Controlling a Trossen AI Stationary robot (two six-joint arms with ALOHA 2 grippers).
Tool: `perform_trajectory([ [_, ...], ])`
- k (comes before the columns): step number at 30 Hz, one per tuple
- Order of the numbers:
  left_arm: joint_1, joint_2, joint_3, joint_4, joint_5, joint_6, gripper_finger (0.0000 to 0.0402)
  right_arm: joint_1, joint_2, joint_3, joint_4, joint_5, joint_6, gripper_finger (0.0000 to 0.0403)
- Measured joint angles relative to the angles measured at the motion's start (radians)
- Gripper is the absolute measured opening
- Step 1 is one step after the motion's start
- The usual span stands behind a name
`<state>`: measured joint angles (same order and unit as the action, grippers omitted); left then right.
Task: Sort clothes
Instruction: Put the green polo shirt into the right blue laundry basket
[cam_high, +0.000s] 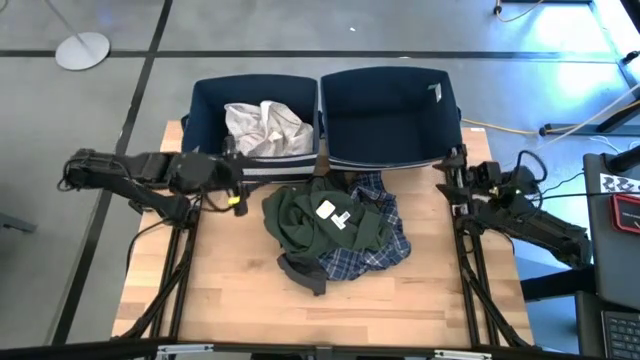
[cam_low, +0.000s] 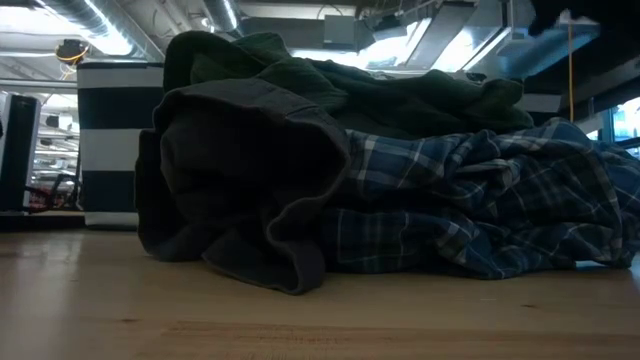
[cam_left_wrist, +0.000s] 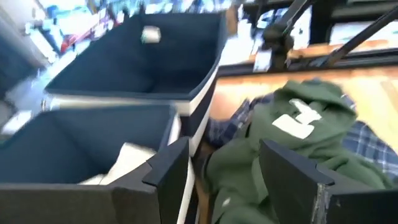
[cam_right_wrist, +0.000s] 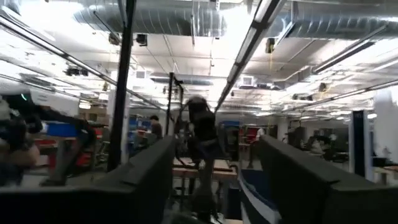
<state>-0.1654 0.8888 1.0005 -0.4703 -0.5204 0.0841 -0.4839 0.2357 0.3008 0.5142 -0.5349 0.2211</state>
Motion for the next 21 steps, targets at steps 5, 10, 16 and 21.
perform_trajectory([
  [5, -0.017, -0.046, -0.171, 0.268, -0.001, 0.09, 0.0184, 0.003, 0.206, 0.209, -0.145, -0.053, 0.017, 0.0263],
  [10, -0.016, -0.049, -0.276, 0.453, 0.0, 0.16, 0.0184, 0.095, 0.408, 0.385, -0.269, -0.056, 0.009, 0.0264],
  [16, -0.016, -0.049, -0.311, 0.577, 0.0, 0.135, 0.0184, 0.294, 0.583, 0.617, -0.456, 0.098, -0.068, 0.0264],
  [21, -0.026, -0.046, -0.349, 0.578, 0.0, 0.117, 0.0184, 0.516, 0.72, 0.758, -0.556, 0.345, -0.152, 0.0264],
])
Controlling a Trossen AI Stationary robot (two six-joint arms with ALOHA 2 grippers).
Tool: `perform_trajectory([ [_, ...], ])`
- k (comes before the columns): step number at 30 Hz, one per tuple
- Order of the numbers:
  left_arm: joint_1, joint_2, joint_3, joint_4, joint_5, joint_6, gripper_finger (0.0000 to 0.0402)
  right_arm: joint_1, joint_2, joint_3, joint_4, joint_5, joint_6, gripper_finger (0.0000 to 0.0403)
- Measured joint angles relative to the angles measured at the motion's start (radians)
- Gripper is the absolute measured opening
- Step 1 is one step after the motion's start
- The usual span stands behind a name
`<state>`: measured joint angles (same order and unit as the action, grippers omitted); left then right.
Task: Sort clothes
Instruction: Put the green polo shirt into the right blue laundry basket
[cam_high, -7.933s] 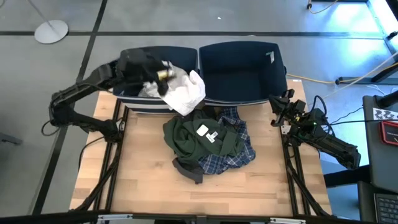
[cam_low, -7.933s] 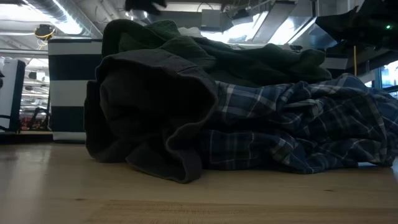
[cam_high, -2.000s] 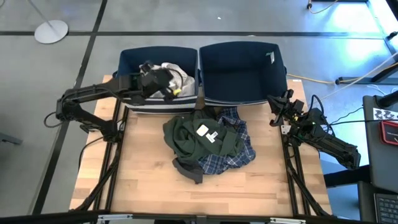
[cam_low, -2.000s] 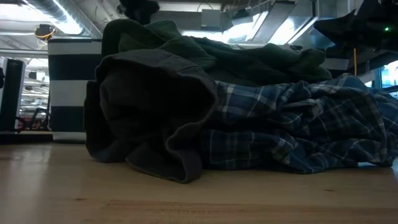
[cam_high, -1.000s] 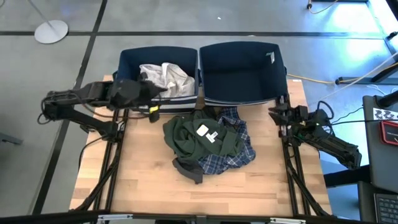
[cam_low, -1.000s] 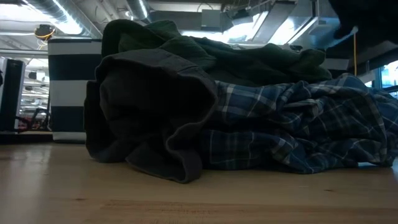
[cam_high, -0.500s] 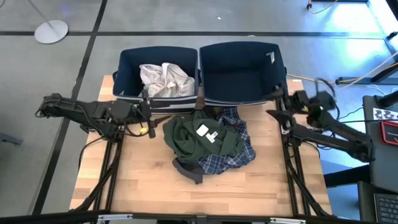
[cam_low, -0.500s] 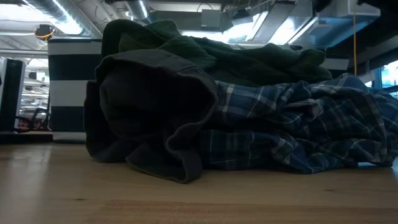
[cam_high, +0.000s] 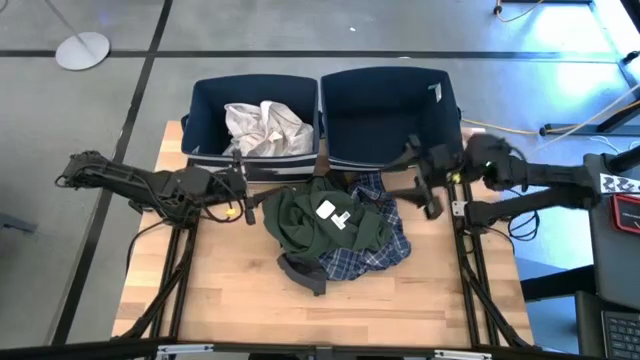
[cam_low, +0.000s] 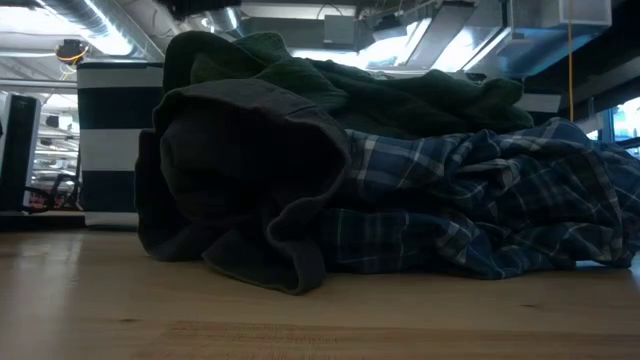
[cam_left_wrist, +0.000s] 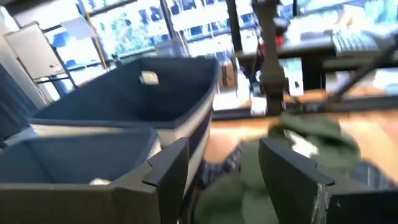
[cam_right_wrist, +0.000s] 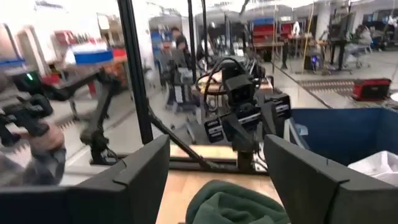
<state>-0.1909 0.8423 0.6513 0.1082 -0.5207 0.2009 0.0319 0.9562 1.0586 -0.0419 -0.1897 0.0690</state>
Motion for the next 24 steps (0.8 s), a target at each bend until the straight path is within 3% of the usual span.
perform_trajectory([
  [6, -0.005, 0.0, -0.003, -0.041, 0.013, 0.0, 0.0184, 0.197, 0.162, 0.062, -0.104, 0.271, -0.078, 0.0264],
  [10, -0.005, -0.002, -0.003, -0.087, 0.02, -0.036, 0.0184, 0.267, 0.252, 0.062, -0.156, 0.33, -0.079, 0.0264],
  [13, -0.005, -0.002, -0.003, -0.099, 0.02, -0.047, 0.0184, 0.299, 0.308, 0.063, -0.227, 0.351, -0.075, 0.0264],
  [18, -0.005, -0.002, -0.003, -0.098, 0.02, -0.078, 0.0184, 0.322, 0.403, 0.063, -0.314, 0.539, -0.069, 0.0264],
  [24, -0.005, 0.012, -0.002, -0.134, 0.02, -0.146, 0.0184, 0.321, 0.507, 0.063, -0.318, 0.626, -0.042, 0.0264],
])
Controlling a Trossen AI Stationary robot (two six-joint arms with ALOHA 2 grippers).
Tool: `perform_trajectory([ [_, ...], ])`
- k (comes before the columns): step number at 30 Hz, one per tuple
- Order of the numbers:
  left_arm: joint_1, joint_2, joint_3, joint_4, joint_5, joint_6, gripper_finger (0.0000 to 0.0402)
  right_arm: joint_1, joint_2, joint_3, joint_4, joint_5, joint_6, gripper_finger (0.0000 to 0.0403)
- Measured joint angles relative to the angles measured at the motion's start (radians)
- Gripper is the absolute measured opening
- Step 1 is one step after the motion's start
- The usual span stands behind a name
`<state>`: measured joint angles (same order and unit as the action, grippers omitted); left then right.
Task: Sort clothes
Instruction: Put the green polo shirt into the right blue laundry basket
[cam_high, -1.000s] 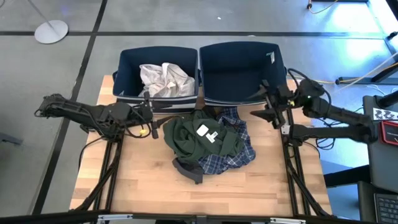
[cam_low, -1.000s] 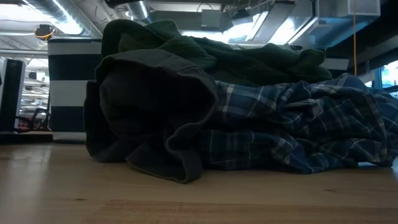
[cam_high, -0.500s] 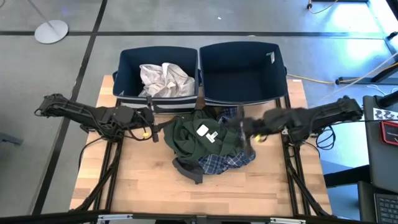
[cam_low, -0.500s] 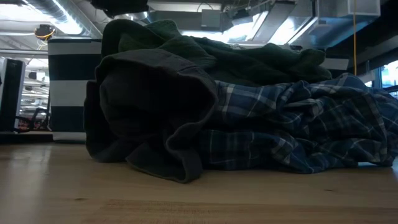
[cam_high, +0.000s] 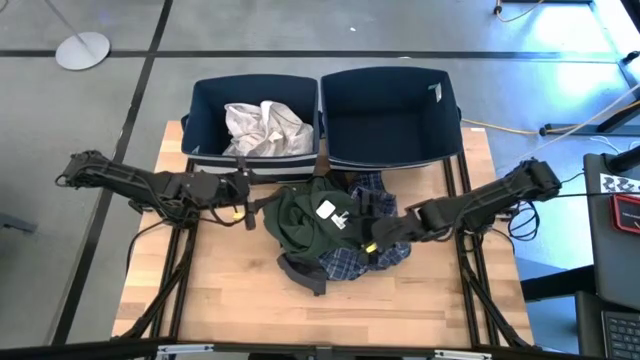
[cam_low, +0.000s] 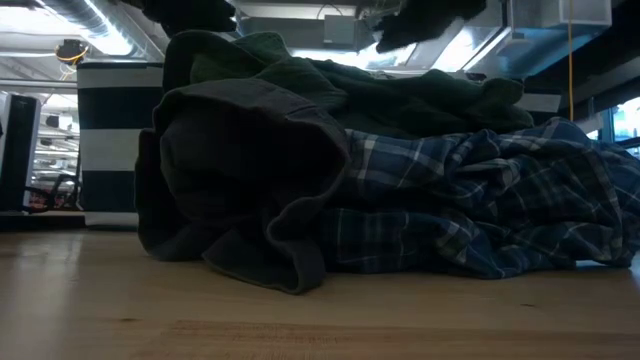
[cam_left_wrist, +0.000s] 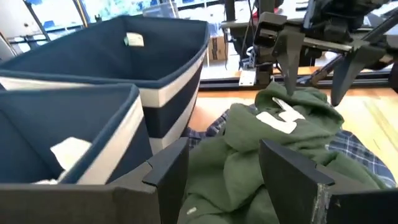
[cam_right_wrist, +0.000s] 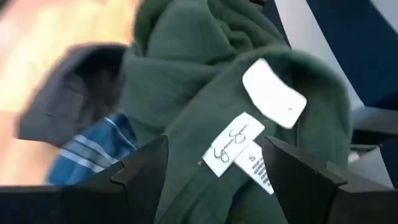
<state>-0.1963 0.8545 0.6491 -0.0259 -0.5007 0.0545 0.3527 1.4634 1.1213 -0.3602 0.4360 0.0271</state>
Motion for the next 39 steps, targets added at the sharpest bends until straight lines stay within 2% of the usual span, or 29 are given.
perform_trajectory([
  [4, -0.016, 0.018, -0.01, -0.028, 0.007, -0.05, 0.0184, -0.015, 0.059, 0.0, -0.006, 0.046, 0.065, 0.0264],
  [8, -0.042, 0.044, -0.05, -0.032, 0.055, -0.095, 0.0184, -0.037, 0.093, 0.0, 0.02, 0.023, 0.102, 0.0264],
  [12, -0.048, 0.079, -0.067, -0.026, 0.057, -0.128, 0.0184, -0.055, 0.117, 0.0, 0.049, 0.01, 0.127, 0.0264],
  [19, -0.054, 0.261, -0.071, -0.028, 0.056, -0.239, 0.0184, -0.067, 0.127, 0.0, 0.134, -0.019, 0.108, 0.0264],
  [22, -0.06, 0.35, -0.071, 0.042, 0.054, -0.229, 0.0184, -0.067, 0.127, 0.0, 0.188, -0.021, 0.091, 0.0264],
  [26, -0.06, 0.447, -0.071, 0.223, 0.062, -0.165, 0.0184, -0.067, 0.139, 0.0, 0.229, -0.035, 0.07, 0.0264],
  [32, -0.055, 0.532, -0.071, 0.386, 0.087, -0.094, 0.0184, -0.067, 0.185, 0.0, 0.272, -0.067, 0.023, 0.0264],
  [35, -0.051, 0.535, -0.071, 0.392, 0.089, -0.091, 0.0184, -0.067, 0.212, 0.0, 0.315, -0.14, 0.0, 0.0264],
  [39, -0.047, 0.535, -0.07, 0.389, 0.09, -0.092, 0.0184, -0.065, 0.205, 0.0, 0.282, -0.245, -0.029, 0.0264],
])
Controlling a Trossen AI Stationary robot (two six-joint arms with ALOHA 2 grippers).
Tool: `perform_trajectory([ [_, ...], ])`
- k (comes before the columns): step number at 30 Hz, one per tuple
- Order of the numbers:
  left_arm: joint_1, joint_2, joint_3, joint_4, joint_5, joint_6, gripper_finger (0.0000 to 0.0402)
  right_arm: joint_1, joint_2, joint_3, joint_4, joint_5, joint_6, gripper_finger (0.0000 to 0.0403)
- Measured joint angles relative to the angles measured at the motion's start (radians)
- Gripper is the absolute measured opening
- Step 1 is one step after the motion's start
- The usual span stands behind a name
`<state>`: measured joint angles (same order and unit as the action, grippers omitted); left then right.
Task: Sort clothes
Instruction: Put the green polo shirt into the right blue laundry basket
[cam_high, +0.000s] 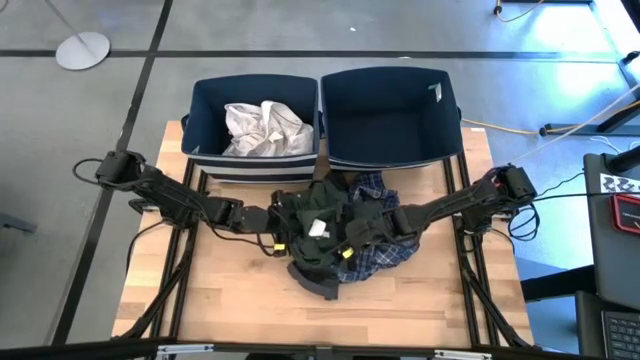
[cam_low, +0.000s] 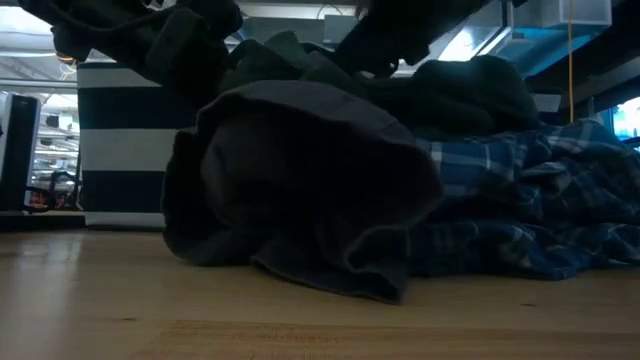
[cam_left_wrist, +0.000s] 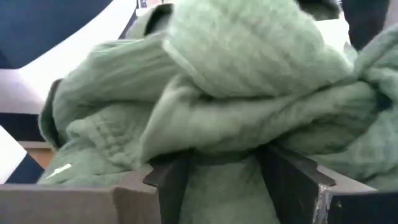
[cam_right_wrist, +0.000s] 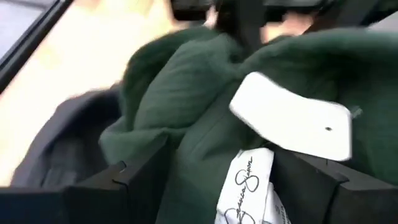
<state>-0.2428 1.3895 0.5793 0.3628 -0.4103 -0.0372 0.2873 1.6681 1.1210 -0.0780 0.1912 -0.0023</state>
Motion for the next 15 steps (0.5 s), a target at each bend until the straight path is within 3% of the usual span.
perform_trajectory([
  [7, 0.0, 0.0, 0.0, 0.002, -0.004, 0.0, 0.0184, 0.0, -0.047, 0.001, 0.019, -0.032, 0.032, 0.0264],
  [13, 0.0, 0.001, 0.0, 0.013, -0.004, -0.01, 0.0184, 0.0, 0.037, 0.0, 0.078, -0.042, 0.031, 0.0264],
  [15, 0.0, 0.001, 0.0, 0.014, -0.004, -0.012, 0.0184, 0.0, 0.067, 0.0, 0.101, 0.0, 0.023, 0.0264],
])
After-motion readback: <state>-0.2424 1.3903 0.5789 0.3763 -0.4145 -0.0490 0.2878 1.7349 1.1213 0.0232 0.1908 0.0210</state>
